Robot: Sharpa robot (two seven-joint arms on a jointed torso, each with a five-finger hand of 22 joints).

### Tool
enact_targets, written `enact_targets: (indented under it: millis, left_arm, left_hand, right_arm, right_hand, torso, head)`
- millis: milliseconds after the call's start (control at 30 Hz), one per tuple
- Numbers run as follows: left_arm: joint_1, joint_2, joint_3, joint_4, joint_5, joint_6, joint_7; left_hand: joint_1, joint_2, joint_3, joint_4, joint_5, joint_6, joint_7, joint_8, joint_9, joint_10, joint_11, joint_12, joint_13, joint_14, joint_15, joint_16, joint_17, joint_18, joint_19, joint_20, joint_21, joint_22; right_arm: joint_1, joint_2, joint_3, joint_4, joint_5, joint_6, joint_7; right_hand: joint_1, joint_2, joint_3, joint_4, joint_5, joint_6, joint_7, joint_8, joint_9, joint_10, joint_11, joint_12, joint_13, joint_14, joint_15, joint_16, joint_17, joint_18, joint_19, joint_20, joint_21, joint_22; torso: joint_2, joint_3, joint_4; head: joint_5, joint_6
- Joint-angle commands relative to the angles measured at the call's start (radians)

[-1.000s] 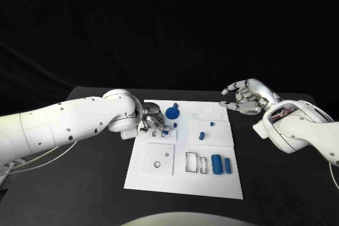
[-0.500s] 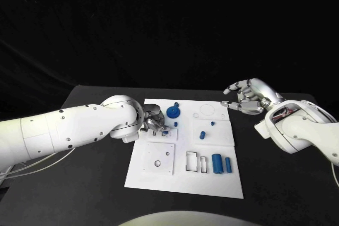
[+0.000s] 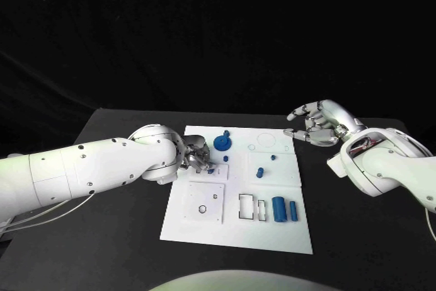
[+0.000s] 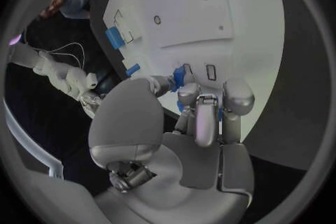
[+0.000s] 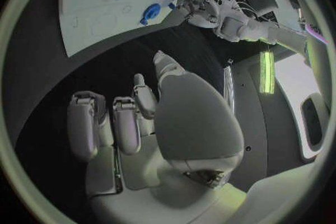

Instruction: Assemble the parts on the task board

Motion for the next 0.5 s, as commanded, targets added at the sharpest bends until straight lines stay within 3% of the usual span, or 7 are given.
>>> enact_targets:
  millis: [33, 500]
  left_arm:
    - [-0.001, 0.004, 0.000, -0.003, -0.041, 0.028, -0.001]
    - [-0.001, 0.004, 0.000, -0.007, -0.060, 0.053, -0.005]
  left_hand:
    - [0.000, -0.012, 0.180, -0.174, 0.004, 0.020, -0.014, 0.006, 0.003, 0.003, 0.000, 0.005, -0.002, 0.074, -0.004, 0.005, 0.150, -0.019, 0.006, 0.000, 0.005, 0.002]
    - [-0.007, -0.018, 0.196, -0.183, 0.005, 0.023, -0.015, 0.008, 0.007, 0.010, 0.000, 0.010, 0.006, 0.074, -0.005, 0.005, 0.150, -0.020, 0.008, -0.001, 0.008, 0.007]
  right_arm:
    - [-0.001, 0.001, 0.000, 0.002, -0.004, 0.003, 0.008]
    - [-0.001, 0.002, 0.000, 0.001, -0.004, 0.005, 0.008]
  right_hand:
    - [-0.011, 0.001, 0.003, 0.003, 0.005, 0.005, 0.000, 0.007, -0.001, -0.003, -0.001, -0.003, -0.001, 0.067, 0.006, -0.005, 0.114, 0.014, 0.002, 0.005, -0.005, 0.148]
    - [-0.011, 0.002, 0.003, 0.003, 0.005, 0.005, 0.000, 0.007, -0.001, -0.002, -0.001, -0.003, 0.000, 0.067, 0.005, -0.005, 0.115, 0.013, 0.003, 0.005, -0.004, 0.149]
  torso:
    - [0.000, 0.0003, 0.0005]
    - [-0.001, 0.0009, -0.0007]
  head:
    - [0.001, -0.003]
    - [0.000, -0.006]
